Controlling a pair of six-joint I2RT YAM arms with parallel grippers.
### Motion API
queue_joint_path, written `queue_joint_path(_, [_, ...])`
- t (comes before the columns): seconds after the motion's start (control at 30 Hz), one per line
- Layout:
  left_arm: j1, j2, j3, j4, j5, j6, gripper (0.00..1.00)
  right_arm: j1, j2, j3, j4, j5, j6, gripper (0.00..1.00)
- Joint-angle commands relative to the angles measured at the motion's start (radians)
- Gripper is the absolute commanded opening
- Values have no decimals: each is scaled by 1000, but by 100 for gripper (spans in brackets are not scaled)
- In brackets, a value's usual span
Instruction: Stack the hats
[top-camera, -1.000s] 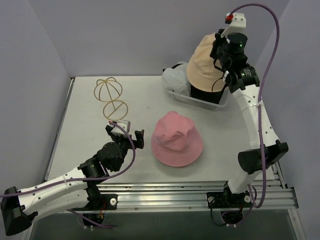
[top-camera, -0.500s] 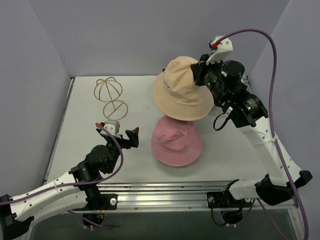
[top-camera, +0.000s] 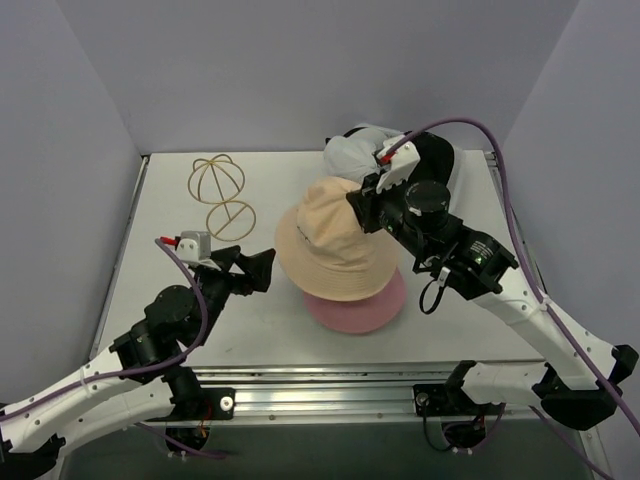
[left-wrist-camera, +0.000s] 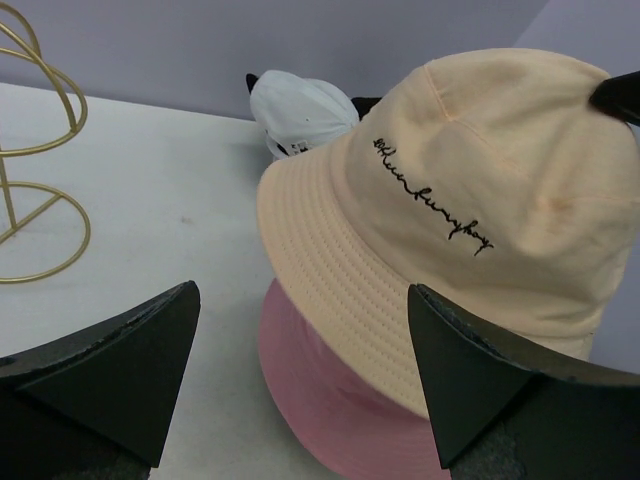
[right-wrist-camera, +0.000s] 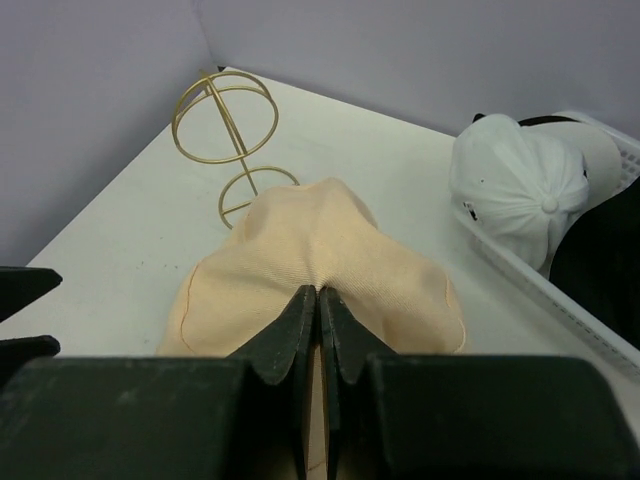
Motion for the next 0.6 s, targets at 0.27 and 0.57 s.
queue_joint_path(0.27, [140, 124, 103, -134, 324, -184, 94, 64, -159, -282, 136, 62, 98, 0])
queue_joint_path(0.57, [318, 199, 7, 65, 651, -258, 94, 69, -231, -375, 124, 122, 135, 1])
